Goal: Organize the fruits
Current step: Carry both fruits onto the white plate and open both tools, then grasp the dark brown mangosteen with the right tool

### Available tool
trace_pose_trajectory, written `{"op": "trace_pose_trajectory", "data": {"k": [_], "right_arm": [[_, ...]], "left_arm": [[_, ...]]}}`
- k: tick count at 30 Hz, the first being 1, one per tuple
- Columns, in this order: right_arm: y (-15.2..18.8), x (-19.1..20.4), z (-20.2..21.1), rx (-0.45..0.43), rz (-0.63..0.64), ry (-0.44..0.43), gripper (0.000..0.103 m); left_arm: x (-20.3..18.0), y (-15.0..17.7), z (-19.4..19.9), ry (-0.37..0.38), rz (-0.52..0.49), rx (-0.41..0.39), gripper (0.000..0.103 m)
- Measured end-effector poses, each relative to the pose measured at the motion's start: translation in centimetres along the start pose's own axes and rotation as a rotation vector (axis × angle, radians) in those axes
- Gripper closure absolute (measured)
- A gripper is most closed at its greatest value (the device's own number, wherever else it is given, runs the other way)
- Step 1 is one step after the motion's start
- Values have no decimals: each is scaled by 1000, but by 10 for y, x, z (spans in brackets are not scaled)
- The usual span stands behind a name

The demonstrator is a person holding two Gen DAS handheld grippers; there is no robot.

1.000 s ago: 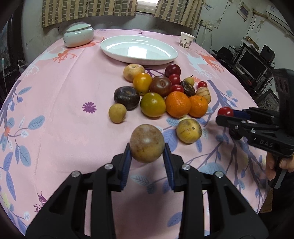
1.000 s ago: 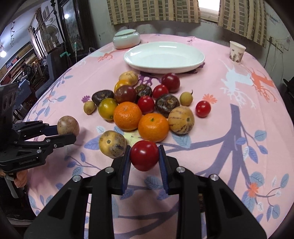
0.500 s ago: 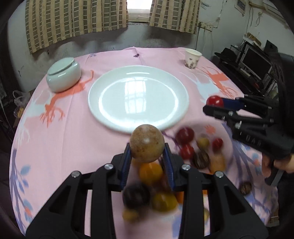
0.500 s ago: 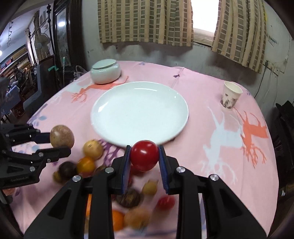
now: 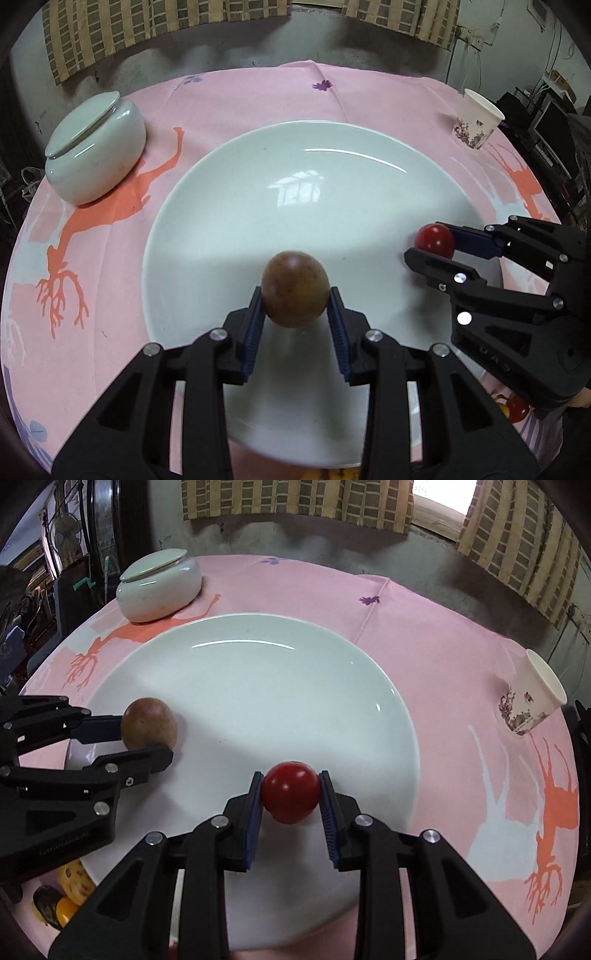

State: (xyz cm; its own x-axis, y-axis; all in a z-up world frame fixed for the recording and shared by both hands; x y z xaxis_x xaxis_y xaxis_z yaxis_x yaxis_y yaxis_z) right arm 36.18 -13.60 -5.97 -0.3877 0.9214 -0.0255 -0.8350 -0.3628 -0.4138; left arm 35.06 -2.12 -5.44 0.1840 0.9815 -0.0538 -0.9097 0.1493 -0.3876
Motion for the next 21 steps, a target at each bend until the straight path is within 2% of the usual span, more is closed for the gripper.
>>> {"op": "trace_pose_trajectory", "data": {"k": [1, 2, 3, 5, 8, 12, 16, 21], "right_arm": [[-2, -2, -1, 16, -10, 16, 53], [-1, -5, 4, -10, -29, 49, 45], [0, -7, 12, -52, -36, 50, 45], [6, -8, 27, -82, -28, 18, 45], [19, -13, 54, -101, -41, 16, 45], [48, -14, 95, -124, -40, 5, 45], [92, -5, 134, -140, -37, -36, 45], [155, 15, 165, -153, -13, -48, 45]], "left_arm": [[2, -3, 2, 3, 13, -15, 54], [4, -3, 7, 0, 30, -37, 29], [5, -3, 15, -8, 42, -66, 17], [5, 0, 33, -3, 37, -117, 17], [0, 11, 56, -5, 11, -130, 17], [-7, 44, 86, 6, -21, -155, 17], [-16, 84, 112, 35, -42, -168, 16], [-22, 141, 144, 74, -50, -218, 10]]}}
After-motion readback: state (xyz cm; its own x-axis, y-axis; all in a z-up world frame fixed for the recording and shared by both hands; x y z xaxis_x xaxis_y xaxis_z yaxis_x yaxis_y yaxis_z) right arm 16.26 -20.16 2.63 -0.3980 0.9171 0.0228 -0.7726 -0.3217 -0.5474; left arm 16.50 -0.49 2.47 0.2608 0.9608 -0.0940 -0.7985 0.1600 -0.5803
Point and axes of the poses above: each gripper's, at about its wrist camera, not at the fingertips, and z roughly against the way its jaws point, x to its left, y to its underside, the point moved 3 cm from there along -z, roughly the way its jaws point, and after that the axes turned 8 degrees about x, right-handed, at the moved point
